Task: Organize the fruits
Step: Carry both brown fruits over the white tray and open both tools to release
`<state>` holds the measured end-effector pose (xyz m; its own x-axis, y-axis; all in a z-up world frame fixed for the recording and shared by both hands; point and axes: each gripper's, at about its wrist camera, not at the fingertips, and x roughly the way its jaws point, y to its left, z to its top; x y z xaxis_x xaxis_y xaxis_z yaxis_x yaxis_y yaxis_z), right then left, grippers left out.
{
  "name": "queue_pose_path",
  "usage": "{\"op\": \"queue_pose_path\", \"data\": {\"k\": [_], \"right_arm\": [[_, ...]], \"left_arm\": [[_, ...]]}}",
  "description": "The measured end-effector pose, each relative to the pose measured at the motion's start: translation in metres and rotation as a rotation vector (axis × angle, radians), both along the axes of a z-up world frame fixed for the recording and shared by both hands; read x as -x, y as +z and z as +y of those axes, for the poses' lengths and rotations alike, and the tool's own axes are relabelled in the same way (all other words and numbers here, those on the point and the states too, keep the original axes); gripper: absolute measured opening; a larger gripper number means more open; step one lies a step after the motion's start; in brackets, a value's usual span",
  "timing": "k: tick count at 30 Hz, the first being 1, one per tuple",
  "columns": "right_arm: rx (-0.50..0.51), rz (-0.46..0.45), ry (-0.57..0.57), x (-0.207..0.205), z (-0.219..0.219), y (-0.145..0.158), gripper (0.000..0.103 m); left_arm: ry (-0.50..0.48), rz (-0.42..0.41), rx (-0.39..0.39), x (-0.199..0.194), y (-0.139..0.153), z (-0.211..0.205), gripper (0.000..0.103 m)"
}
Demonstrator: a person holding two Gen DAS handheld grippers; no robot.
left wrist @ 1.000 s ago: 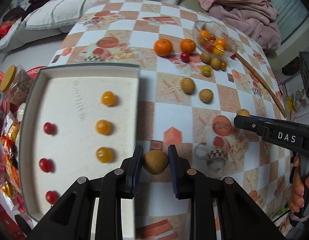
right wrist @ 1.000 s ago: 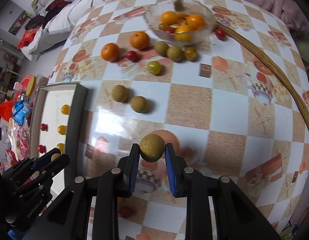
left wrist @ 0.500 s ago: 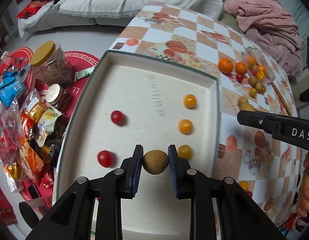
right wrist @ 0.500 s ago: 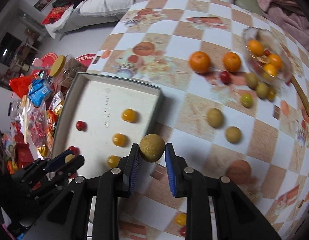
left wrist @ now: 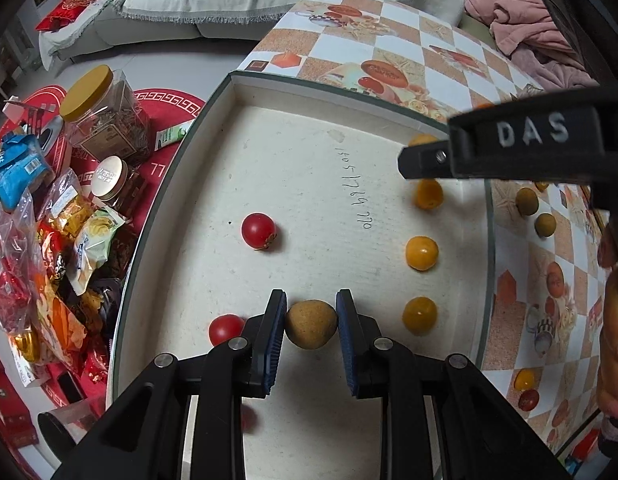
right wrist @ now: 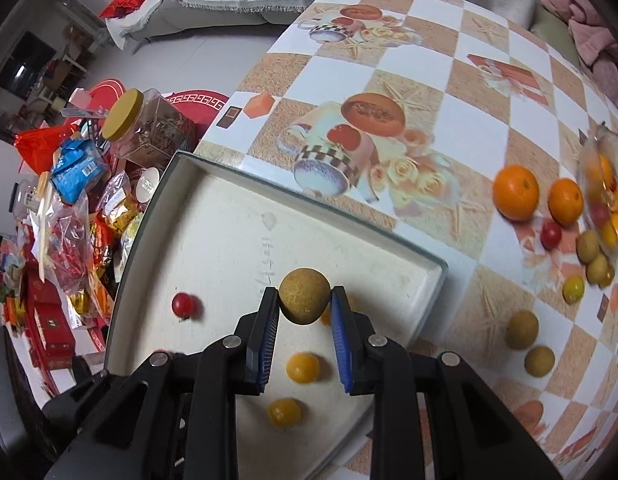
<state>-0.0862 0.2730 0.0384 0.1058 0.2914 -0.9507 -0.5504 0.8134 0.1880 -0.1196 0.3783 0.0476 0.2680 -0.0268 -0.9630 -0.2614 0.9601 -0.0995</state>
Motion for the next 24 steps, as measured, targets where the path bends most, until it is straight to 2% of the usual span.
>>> {"op": "queue_pose_path", "data": {"k": [6, 13, 15, 16, 17, 18, 20, 21, 22, 24], "right_arm": [[0.034, -0.01, 0.011, -0.009, 0.014, -0.012, 0.029], [0.078, -0.014, 0.01, -0.012, 0.019, -0.025, 0.029], [0.086, -0.016, 0.027, -0.011, 0.023, -0.025, 0.034], [0.077, -0.005, 0.032, -0.011, 0.024, -0.025, 0.042], [0.068, 0.004, 0.034, -0.011, 0.024, -0.024, 0.054], [0.071, 0.008, 0.032, -0.011, 0.024, -0.024, 0.06], [0.063, 0.013, 0.029, -0.011, 0.023, -0.023, 0.064], [0.056, 0.019, 0.029, -0.011, 0.022, -0.023, 0.064], [0.049, 0.025, 0.03, -0.011, 0.021, -0.022, 0.065], [0.034, 0.026, 0.028, -0.011, 0.019, -0.019, 0.073]], "left_arm": [[0.006, 0.012, -0.004, -0.001, -0.005, 0.002, 0.027], [-0.028, 0.022, -0.051, -0.002, -0.009, -0.006, 0.027], [-0.042, 0.024, -0.074, -0.002, -0.009, -0.009, 0.027], [-0.05, 0.026, -0.087, -0.003, -0.009, -0.011, 0.028], [-0.057, 0.027, -0.098, -0.003, -0.009, -0.013, 0.028], [-0.061, 0.027, -0.106, -0.003, -0.009, -0.014, 0.028], [-0.062, 0.033, -0.113, -0.003, -0.008, -0.015, 0.057], [-0.054, 0.02, -0.117, -0.002, -0.006, -0.014, 0.077], [-0.046, -0.007, -0.134, 0.001, -0.002, -0.014, 0.077], [-0.059, -0.006, -0.136, 0.001, -0.001, -0.015, 0.077]]}}
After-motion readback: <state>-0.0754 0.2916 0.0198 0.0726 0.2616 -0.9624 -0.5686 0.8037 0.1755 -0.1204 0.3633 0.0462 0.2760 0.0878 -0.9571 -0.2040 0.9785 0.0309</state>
